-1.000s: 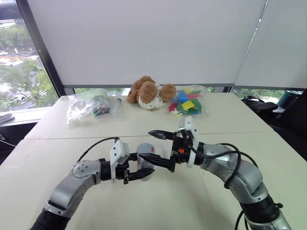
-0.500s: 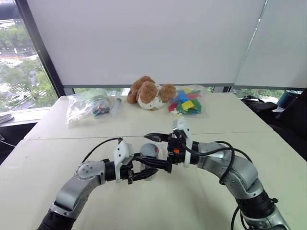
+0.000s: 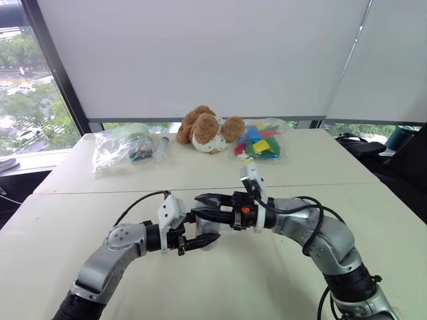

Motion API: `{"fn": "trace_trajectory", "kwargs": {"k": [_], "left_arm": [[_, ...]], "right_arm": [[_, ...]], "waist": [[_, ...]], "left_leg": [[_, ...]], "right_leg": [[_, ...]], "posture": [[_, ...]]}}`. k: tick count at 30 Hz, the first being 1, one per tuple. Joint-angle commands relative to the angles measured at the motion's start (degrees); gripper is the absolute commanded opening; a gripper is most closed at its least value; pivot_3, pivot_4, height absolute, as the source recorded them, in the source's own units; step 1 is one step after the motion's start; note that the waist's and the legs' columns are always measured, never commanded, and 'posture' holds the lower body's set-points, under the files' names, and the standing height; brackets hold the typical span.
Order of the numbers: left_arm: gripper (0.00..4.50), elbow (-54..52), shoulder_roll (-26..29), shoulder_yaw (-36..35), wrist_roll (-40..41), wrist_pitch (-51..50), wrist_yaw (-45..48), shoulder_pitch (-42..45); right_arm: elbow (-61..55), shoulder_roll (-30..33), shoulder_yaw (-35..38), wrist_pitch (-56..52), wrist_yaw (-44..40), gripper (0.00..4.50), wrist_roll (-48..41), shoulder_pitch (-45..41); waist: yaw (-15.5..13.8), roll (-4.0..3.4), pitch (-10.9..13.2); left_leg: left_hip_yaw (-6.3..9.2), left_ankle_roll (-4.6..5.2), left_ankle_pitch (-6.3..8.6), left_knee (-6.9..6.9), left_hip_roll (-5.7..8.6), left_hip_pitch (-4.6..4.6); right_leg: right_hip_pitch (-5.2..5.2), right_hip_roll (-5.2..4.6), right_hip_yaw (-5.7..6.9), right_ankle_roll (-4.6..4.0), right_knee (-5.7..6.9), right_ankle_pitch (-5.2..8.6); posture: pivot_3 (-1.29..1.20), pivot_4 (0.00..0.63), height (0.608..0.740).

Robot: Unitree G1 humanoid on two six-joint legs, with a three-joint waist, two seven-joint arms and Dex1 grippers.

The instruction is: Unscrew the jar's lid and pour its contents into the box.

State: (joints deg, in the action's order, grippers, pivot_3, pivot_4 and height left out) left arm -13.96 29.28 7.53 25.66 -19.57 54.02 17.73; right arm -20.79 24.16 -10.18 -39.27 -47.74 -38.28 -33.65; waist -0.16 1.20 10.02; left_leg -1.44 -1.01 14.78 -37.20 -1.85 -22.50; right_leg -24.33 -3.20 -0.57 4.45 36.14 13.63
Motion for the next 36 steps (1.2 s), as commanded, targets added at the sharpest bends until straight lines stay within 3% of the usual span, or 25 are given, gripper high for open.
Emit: {"fn": "trace_trajectory", "kwargs": {"k": [1, 3, 18, 21, 24, 29, 36], "left_arm": [[2.38, -2.1, 0.1, -1.5, 0.6, 1.3, 0.3, 0.8], [2.38, -1.9, 0.0, -1.5, 0.5, 1.5, 0.3, 0.9], [2.38, -2.1, -0.4, -1.1, 0.3, 1.8, 0.1, 0.6], [2.38, -2.1, -0.3, -1.1, 0.2, 1.8, 0.1, 0.6], [2.38, -2.0, -0.3, -1.1, 0.2, 1.9, 0.1, 0.7], [2.38, -1.7, -0.5, -1.1, 0.8, 2.9, 1.3, 0.9], [2.38, -1.3, 0.0, 0.2, 4.6, 6.1, 12.7, 1.8]], "right_arm": [[-0.9, 0.2, 2.3, 1.1, 0.6, 3.5, 0.2, -1.7], [-0.2, 1.0, 1.9, 0.8, 0.3, 4.49, 1.1, -2.0], [3.0, 0.2, 0.3, 1.7, -0.6, 4.49, 4.7, -2.1], [3.0, -0.1, 0.4, 2.0, -1.1, 3.65, 4.7, -2.0], [2.9, -0.1, 0.4, 2.2, -1.7, 2.32, 4.6, -1.9], [3.0, 1.0, -0.2, 2.7, -5.1, 2.31, 4.4, -2.4], [7.7, 8.2, -2.3, 4.7, -24.5, 2.31, 2.2, -7.3]], "waist": [[0.0, 0.0, 0.0], [0.0, 0.0, 0.0], [0.0, 0.0, 0.0], [0.0, 0.0, 0.0], [0.1, 0.0, 0.0], [0.1, 0.0, 0.0], [0.2, -0.01, 0.0]], "left_leg": [[0.0, 0.0, 0.0, 0.0, 0.0, 0.0], [0.0, 0.0, 0.0, 0.0, 0.0, 0.0], [0.0, 0.0, 0.0, 0.0, 0.0, 0.0], [0.0, 0.0, 0.0, 0.0, 0.0, 0.0], [0.0, 0.0, 0.0, 0.01, 0.0, 0.0], [0.0, 0.0, 0.0, 0.01, 0.0, 0.0], [0.0, 0.0, 0.0, 0.01, 0.0, 0.0]], "right_leg": [[0.0, 0.0, 0.0, 0.0, 0.0, 0.0], [0.0, 0.0, 0.0, 0.0, 0.0, 0.0], [0.0, 0.0, 0.0, 0.0, 0.0, 0.0], [0.0, 0.0, 0.0, 0.0, 0.0, 0.0], [0.0, 0.0, 0.0, 0.0, 0.0, 0.0], [0.0, 0.0, 0.0, 0.0, 0.0, 0.0], [0.0, 0.01, 0.01, -0.01, -0.02, 0.01]], "posture": [[0.0, 0.15, 0.74], [0.0, 0.15, 0.74], [0.0, 0.15, 0.74], [0.0, 0.15, 0.74], [0.0, 0.15, 0.74], [0.0, 0.15, 0.74], [0.0, 0.15, 0.74]]}}
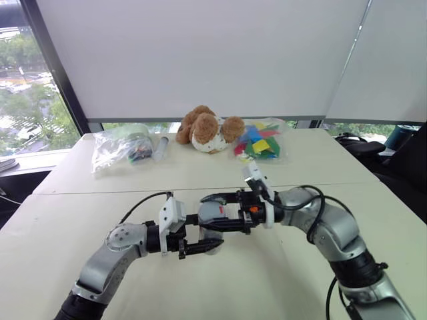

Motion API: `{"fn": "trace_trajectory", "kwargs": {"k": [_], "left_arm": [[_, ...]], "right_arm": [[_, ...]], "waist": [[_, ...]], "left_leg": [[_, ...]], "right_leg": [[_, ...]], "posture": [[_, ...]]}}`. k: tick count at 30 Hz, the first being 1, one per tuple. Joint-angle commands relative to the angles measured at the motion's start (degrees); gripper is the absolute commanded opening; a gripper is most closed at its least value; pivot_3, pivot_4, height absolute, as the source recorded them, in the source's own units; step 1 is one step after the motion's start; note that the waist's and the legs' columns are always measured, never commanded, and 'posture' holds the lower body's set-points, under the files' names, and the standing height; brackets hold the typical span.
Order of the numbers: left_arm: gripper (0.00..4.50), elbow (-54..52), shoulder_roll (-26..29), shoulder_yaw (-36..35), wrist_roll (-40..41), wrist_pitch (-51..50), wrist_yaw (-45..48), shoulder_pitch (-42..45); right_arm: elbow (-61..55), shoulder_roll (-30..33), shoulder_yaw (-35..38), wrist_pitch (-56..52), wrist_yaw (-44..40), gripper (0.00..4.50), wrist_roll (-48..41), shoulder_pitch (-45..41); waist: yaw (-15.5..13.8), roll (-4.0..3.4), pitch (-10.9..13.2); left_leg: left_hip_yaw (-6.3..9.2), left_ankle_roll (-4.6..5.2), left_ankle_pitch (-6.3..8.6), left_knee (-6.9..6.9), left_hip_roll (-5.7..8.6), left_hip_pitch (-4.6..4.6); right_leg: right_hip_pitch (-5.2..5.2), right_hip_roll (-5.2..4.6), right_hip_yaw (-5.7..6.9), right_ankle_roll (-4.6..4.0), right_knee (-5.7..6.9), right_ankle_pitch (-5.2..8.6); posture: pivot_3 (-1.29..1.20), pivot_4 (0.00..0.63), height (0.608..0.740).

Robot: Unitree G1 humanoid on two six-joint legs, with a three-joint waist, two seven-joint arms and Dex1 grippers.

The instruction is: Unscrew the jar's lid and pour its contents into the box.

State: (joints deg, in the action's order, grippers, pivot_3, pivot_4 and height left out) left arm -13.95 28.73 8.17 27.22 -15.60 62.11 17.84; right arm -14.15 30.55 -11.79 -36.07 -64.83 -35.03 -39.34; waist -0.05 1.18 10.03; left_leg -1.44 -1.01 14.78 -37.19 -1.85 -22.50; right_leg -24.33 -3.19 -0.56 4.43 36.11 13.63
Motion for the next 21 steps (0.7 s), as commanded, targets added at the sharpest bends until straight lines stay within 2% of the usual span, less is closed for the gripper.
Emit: {"fn": "trace_trajectory", "kwargs": {"k": [1, 6, 9, 10, 13, 14, 21], "left_arm": [[2.38, -1.2, 0.7, -0.1, 3.1, 2.0, 5.8, 2.0], [2.38, -0.8, 0.5, 0.5, 2.6, 2.5, 8.6, 2.4], [2.38, -0.7, 0.1, 0.2, 2.4, 2.9, 8.3, 2.3], [2.38, -0.7, 0.1, 0.2, 2.4, 3.0, 8.3, 2.2], [2.38, -0.9, 0.1, -0.4, 2.5, 2.9, 7.7, 1.9], [2.38, -1.0, 0.3, -0.7, 2.6, 2.7, 7.5, 1.7], [2.38, 1.7, 0.8, -4.3, -0.2, 4.6, 2.6, 0.9]], "right_arm": [[1.8, 2.1, -0.9, 1.9, -9.0, 2.31, -1.0, -2.1], [4.3, 1.8, -1.2, 2.7, -12.2, 2.31, -0.2, -4.0], [4.7, 1.0, -0.2, 0.9, -10.2, 2.31, -0.7, -3.6], [4.0, 1.8, -0.7, -0.6, -11.3, 2.81, -1.4, -3.4], [4.3, -1.5, 2.1, 5.4, -7.8, 4.24, -0.1, -2.2], [4.5, -2.1, 3.1, 7.0, -6.8, 4.44, 0.4, -2.0], [4.0, 1.0, 7.8, 10.5, -5.8, 4.44, 1.0, 2.3]], "waist": [[0.1, 0.0, 0.0], [0.7, 0.01, 0.0], [0.7, 0.01, 0.0], [0.7, 0.01, 0.0], [0.7, 0.01, 0.0], [0.7, 0.02, 0.0], [0.6, 0.02, 0.0]], "left_leg": [[0.0, 0.0, 0.0, 0.0, 0.0, 0.0], [0.0, 0.0, 0.0, 0.0, 0.0, -0.01], [0.02, 0.0, 0.0, 0.01, 0.0, -0.01], [0.03, 0.0, 0.0, 0.01, -0.01, -0.01], [0.02, 0.0, 0.0, 0.01, -0.01, -0.01], [0.02, 0.0, 0.0, 0.01, -0.01, -0.01], [0.0, 0.0, 0.0, 0.0, 0.01, -0.02]], "right_leg": [[0.0, 0.01, 0.0, 0.0, 0.0, 0.0], [0.0, 0.01, 0.0, 0.01, 0.0, 0.0], [0.0, 0.01, 0.0, 0.02, 0.0, 0.0], [0.0, 0.01, 0.0, 0.02, 0.01, 0.0], [-0.01, 0.01, 0.0, 0.01, 0.0, 0.0], [-0.01, 0.01, -0.01, 0.02, 0.01, 0.0], [0.0, -0.03, -0.01, 0.02, 0.0, -0.01]], "posture": [[0.0, 0.15, 0.74], [0.0, 0.15, 0.74], [0.0, 0.15, 0.74], [0.0, 0.15, 0.74], [0.0, 0.15, 0.74], [0.0, 0.15, 0.74], [0.0, 0.15, 0.74]]}}
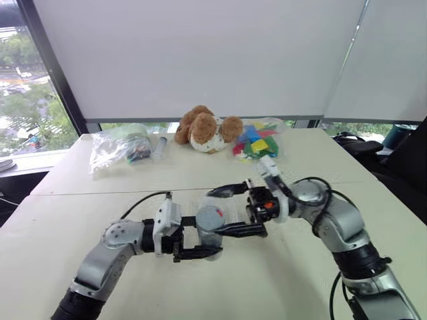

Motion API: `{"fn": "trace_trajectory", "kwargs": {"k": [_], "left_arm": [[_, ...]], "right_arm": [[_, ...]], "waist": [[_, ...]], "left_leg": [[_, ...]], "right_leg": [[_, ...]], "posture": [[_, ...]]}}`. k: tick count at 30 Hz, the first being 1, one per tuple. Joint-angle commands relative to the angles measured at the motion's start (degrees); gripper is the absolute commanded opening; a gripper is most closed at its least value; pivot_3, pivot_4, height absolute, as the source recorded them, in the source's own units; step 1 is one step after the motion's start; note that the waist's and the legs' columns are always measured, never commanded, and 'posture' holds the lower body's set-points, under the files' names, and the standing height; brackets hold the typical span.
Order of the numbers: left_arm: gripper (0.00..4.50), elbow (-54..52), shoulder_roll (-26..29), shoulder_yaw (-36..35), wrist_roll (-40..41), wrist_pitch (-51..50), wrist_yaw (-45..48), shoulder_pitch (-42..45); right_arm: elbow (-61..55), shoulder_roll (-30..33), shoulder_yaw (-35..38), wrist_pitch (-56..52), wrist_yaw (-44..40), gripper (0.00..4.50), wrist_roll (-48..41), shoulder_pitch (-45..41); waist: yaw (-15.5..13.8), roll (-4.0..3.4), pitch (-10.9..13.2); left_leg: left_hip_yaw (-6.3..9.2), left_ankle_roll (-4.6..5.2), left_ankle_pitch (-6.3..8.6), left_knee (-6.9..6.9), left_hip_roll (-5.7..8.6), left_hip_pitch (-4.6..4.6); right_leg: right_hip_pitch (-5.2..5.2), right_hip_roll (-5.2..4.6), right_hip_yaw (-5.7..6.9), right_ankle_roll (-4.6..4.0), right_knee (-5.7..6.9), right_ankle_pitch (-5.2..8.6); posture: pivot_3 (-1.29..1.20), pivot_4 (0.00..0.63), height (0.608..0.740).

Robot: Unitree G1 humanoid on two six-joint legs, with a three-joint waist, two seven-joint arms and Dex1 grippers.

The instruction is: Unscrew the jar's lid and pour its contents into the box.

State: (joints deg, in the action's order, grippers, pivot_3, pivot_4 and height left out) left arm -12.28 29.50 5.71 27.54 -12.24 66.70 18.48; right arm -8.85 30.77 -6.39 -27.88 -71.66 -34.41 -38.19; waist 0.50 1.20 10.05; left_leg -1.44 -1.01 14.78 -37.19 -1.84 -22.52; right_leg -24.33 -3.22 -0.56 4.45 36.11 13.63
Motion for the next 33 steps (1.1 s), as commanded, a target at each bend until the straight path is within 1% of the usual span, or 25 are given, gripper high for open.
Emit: {"fn": "trace_trajectory", "kwargs": {"k": [1, 4, 8, 13, 20, 26, 33], "left_arm": [[2.38, 0.4, -0.3, -2.0, -0.7, 1.0, -3.0, 0.4], [2.38, 1.0, -1.2, -1.8, -1.6, 1.2, -5.5, 0.8], [2.38, 1.1, -3.0, -0.2, -2.8, 0.0, -8.4, 1.3], [2.38, 0.6, -3.6, 0.9, -3.1, -0.6, -8.6, 1.1], [2.38, 0.5, -3.8, 1.2, -2.9, -1.0, -8.3, 1.5], [2.38, 0.1, -3.5, 1.1, -2.3, -1.7, -8.0, 1.7], [2.38, 0.0, -3.2, 0.8, -1.8, -1.7, -7.6, 1.8]], "right_arm": [[-2.5, 0.5, 2.5, 2.1, 1.9, 4.44, 0.2, 1.9], [-5.7, -1.4, 1.8, 0.8, 5.9, 4.44, 0.0, 2.9], [-6.6, -5.8, -2.0, 0.6, 13.1, 4.44, 4.2, 1.8], [-5.2, -8.1, -3.5, -0.2, 16.6, 4.44, 6.2, -0.4], [-1.0, -8.7, -4.3, 1.2, 16.8, 4.44, 8.6, -2.8], [1.3, -7.4, -4.1, 2.0, 14.7, 4.44, 9.2, -3.2], [2.6, -5.4, -2.3, 1.8, 12.8, 4.44, 8.3, -2.9]], "waist": [[0.1, 0.0, 0.0], [0.3, 0.0, 0.0], [0.3, 0.0, 0.0], [0.1, 0.0, 0.0], [0.2, 0.0, 0.0], [0.2, 0.0, 0.0], [0.2, 0.0, 0.0]], "left_leg": [[-0.01, 0.0, 0.0, 0.0, 0.0, 0.0], [0.0, 0.0, 0.0, 0.02, -0.01, 0.0], [0.02, 0.0, 0.0, 0.04, -0.03, 0.03], [0.01, 0.0, 0.0, 0.03, -0.02, 0.0], [0.01, 0.0, 0.0, 0.03, -0.01, -0.01], [0.01, 0.0, 0.0, 0.03, -0.01, 0.0], [0.0, 0.0, 0.0, 0.03, -0.01, -0.01]], "right_leg": [[0.0, 0.0, 0.0, 0.0, 0.0, 0.0], [-0.02, 0.01, -0.01, 0.01, 0.02, -0.01], [-0.03, 0.05, -0.01, 0.18, 0.04, -0.1], [-0.03, 0.04, -0.01, 0.17, 0.02, -0.1], [-0.03, 0.03, -0.01, 0.03, 0.02, -0.02], [-0.03, 0.03, 0.0, 0.12, 0.02, -0.07], [-0.03, 0.03, 0.0, 0.11, 0.02, -0.06]], "posture": [[0.0, 0.15, 0.74], [0.0, 0.15, 0.74], [0.0, 0.15, 0.74], [0.0, 0.15, 0.74], [0.0, 0.15, 0.74], [0.0, 0.15, 0.74], [0.0, 0.15, 0.74]]}}
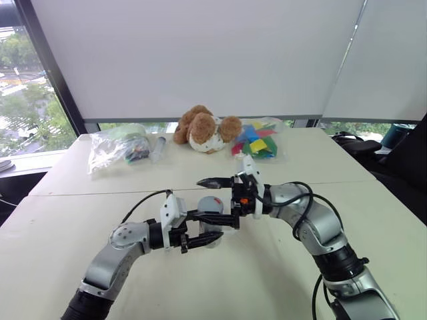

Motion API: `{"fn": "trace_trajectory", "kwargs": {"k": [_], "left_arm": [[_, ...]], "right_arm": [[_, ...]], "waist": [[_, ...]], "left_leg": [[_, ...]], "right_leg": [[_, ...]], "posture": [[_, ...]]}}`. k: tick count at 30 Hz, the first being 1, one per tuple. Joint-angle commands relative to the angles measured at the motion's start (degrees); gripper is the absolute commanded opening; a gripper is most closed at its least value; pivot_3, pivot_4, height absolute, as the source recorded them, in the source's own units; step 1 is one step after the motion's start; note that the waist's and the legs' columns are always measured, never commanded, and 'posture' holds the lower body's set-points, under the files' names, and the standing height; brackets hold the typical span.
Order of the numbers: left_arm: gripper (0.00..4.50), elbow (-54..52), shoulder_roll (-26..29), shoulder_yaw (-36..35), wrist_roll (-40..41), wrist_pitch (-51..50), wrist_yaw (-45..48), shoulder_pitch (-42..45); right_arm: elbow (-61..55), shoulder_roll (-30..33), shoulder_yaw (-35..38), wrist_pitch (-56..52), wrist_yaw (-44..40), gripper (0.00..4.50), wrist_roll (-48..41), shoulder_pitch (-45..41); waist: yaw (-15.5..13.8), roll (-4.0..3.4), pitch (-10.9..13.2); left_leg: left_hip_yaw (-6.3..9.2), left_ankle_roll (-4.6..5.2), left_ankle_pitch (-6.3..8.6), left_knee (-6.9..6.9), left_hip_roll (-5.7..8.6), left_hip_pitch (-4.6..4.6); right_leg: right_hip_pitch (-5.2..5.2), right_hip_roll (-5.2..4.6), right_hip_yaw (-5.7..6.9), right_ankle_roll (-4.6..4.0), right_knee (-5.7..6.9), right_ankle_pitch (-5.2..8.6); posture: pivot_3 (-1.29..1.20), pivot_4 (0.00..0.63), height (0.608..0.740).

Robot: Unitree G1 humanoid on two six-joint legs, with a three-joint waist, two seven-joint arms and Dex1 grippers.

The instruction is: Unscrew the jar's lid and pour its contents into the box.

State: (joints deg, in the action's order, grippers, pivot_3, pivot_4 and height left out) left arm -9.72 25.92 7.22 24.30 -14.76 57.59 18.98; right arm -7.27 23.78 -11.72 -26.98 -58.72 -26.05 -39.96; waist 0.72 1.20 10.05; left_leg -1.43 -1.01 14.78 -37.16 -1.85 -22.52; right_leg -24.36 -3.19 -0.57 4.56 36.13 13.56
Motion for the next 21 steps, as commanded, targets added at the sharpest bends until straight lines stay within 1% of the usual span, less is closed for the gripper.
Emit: {"fn": "trace_trajectory", "kwargs": {"k": [1, 12, 21], "left_arm": [[2.38, -2.6, 0.4, -0.7, 1.6, 0.9, 1.6, 1.2], [2.38, -1.6, 0.7, -0.8, 1.4, 1.5, 2.5, 1.8], [2.38, -1.6, 1.0, -0.9, 1.3, 1.7, 2.7, 1.4]], "right_arm": [[1.1, 1.8, 3.4, 0.7, -0.2, 4.44, -0.2, -1.1], [1.6, 4.9, 6.8, -1.2, -1.8, 4.44, -4.3, 0.7], [1.3, 8.2, 8.6, -0.7, -5.2, 4.44, -7.0, 3.9]], "waist": [[0.0, 0.0, 0.0], [0.0, 0.0, 0.0], [-0.1, 0.0, 0.0]], "left_leg": [[0.0, 0.0, 0.0, 0.0, 0.0, 0.0], [0.0, 0.0, 0.0, 0.0, 0.0, 0.0], [0.0, 0.0, 0.0, 0.0, 0.0, 0.0]], "right_leg": [[0.0, 0.0, 0.0, 0.0, 0.0, 0.0], [0.0, 0.0, 0.0, 0.0, 0.0, 0.0], [0.0, 0.0, 0.0, -0.09, -0.01, 0.05]], "posture": [[0.0, 0.15, 0.74], [0.0, 0.15, 0.74], [0.0, 0.15, 0.74]]}}
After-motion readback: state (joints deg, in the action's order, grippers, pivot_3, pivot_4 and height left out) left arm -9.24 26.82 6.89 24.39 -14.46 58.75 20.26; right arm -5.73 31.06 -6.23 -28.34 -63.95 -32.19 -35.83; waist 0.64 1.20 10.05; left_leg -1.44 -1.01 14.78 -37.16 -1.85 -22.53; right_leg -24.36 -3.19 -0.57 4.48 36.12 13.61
